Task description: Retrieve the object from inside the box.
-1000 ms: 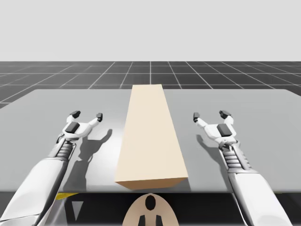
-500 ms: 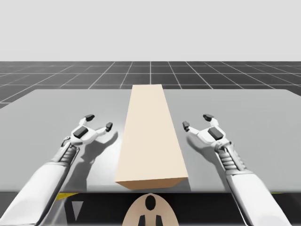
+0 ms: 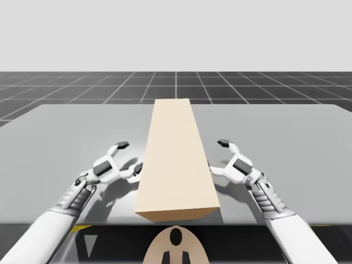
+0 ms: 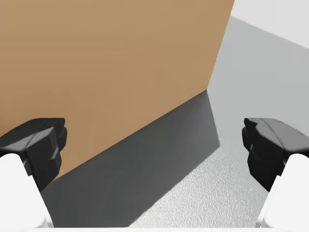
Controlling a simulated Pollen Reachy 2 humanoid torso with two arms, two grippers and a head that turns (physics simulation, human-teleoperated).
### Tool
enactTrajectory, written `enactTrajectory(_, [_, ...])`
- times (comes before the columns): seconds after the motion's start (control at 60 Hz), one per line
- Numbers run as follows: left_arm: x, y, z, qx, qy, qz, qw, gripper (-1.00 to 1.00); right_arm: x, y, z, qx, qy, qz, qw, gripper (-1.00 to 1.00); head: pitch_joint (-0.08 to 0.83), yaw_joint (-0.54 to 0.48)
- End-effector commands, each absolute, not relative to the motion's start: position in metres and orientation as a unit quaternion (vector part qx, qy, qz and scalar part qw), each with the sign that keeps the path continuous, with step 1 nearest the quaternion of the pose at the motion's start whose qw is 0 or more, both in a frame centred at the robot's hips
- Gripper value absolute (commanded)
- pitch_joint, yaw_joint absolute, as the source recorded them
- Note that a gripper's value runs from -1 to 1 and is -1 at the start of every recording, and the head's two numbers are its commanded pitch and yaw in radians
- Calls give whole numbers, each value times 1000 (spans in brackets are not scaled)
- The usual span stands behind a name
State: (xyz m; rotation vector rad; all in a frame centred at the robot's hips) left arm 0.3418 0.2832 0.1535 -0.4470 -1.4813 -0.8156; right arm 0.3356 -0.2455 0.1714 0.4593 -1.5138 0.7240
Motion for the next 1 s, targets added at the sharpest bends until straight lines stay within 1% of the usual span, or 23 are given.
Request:
enactTrajectory(0.017, [330,267,156,-220,-644,-391,620,-1000,326,-242,175,209,-669,344,625,-1000,-2,-20])
enactTrajectory(0.067, [327,263,155,-229,-641,-395,617,-1000,323,-242,174,202,-671,345,624,-1000,0,-22])
enactTrajectory(0.1, [327,258,154,-238,-638,-398,615,-1000,320,-242,173,210,-673,343,621,-1000,1,-25])
enactTrajectory(0.15, [327,254,152,-245,-634,-400,614,-1000,319,-243,172,204,-673,344,622,-1000,2,-26])
enactTrajectory(0.2, [330,248,150,-253,-629,-403,615,-1000,318,-244,171,209,-674,342,621,-1000,4,-27])
enactTrajectory(0.233, [333,244,148,-254,-633,-399,613,-1000,319,-244,170,208,-673,342,622,-1000,6,-25])
enactTrajectory(0.333, [348,235,137,-268,-622,-392,623,-1000,319,-244,168,206,-675,344,619,-1000,10,-19])
enactTrajectory(0.4, [355,229,131,-262,-616,-398,627,-1000,318,-243,169,208,-677,349,614,-1000,13,-15])
enactTrajectory(0.483, [359,220,129,-264,-609,-406,628,-1000,317,-242,169,208,-678,354,610,-1000,15,-13])
enactTrajectory(0.717, [374,177,132,-287,-590,-429,621,-1000,313,-240,169,206,-679,369,600,-1000,16,-17])
enactTrajectory(0.867, [393,163,123,-295,-579,-427,629,-1000,308,-240,171,210,-680,383,588,-1000,20,-22])
enactTrajectory(1.0, [404,150,112,-302,-566,-427,637,-1000,305,-239,171,214,-680,390,583,-1000,27,-21])
